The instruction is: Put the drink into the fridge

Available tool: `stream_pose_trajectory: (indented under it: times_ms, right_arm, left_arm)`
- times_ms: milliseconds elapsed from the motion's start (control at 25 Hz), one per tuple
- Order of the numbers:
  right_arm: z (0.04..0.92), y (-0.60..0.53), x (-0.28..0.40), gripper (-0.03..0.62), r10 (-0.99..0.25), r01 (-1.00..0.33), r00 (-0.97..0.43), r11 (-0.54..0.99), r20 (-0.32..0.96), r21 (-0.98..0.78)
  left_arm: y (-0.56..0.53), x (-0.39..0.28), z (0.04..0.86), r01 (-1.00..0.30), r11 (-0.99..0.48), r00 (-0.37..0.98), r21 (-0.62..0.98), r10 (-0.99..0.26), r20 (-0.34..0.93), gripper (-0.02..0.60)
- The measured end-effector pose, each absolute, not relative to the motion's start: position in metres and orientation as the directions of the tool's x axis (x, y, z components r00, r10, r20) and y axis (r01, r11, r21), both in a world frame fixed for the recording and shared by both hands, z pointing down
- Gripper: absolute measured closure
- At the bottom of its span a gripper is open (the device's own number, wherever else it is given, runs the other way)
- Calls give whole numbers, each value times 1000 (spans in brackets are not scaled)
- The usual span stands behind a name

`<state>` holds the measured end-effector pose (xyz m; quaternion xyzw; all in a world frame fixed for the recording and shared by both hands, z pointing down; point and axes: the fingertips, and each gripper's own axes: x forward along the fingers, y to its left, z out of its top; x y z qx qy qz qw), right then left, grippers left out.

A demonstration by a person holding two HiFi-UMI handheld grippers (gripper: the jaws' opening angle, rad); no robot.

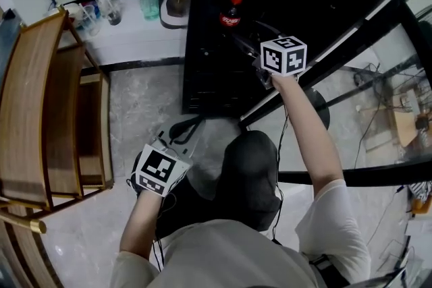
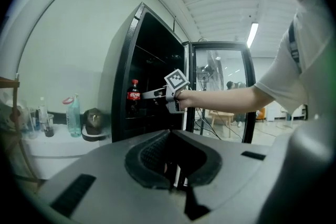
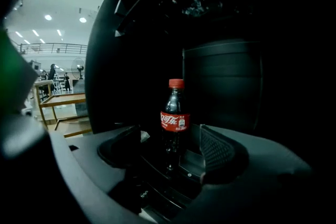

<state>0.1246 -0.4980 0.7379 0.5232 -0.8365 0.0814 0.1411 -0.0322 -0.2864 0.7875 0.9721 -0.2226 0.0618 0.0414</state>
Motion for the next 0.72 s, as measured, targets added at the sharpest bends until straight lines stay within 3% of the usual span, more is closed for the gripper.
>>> stream_pose_trajectory:
  times_ms: [120,240,400,560,720]
  right_arm:
    - [738,-473,124,266,-848,-886,-435,464,303,25]
    - [732,-448,125,345,-855,-883,-445,469,267,30]
    - [725,-418,116,379,-851,-870,-465,491,245,54]
    - [713,-389,112,460,-854,-858,-470,501,223,109]
    - [705,-364,115,487,-859,-863,-480,499,181,80]
  left_arm:
    - [-283,-27,787,-426,-904,898,39,-417,142,572]
    - [-282,-31,784,-426,-905,896,19,-419,145,572]
    - [-286,-43,778,-443,-895,891,47,-434,135,572]
    - [-286,-41,776,-435,-898,897,61,-427,111,572]
    - [-286,-37,774,-428,-902,900,58,-419,120,572]
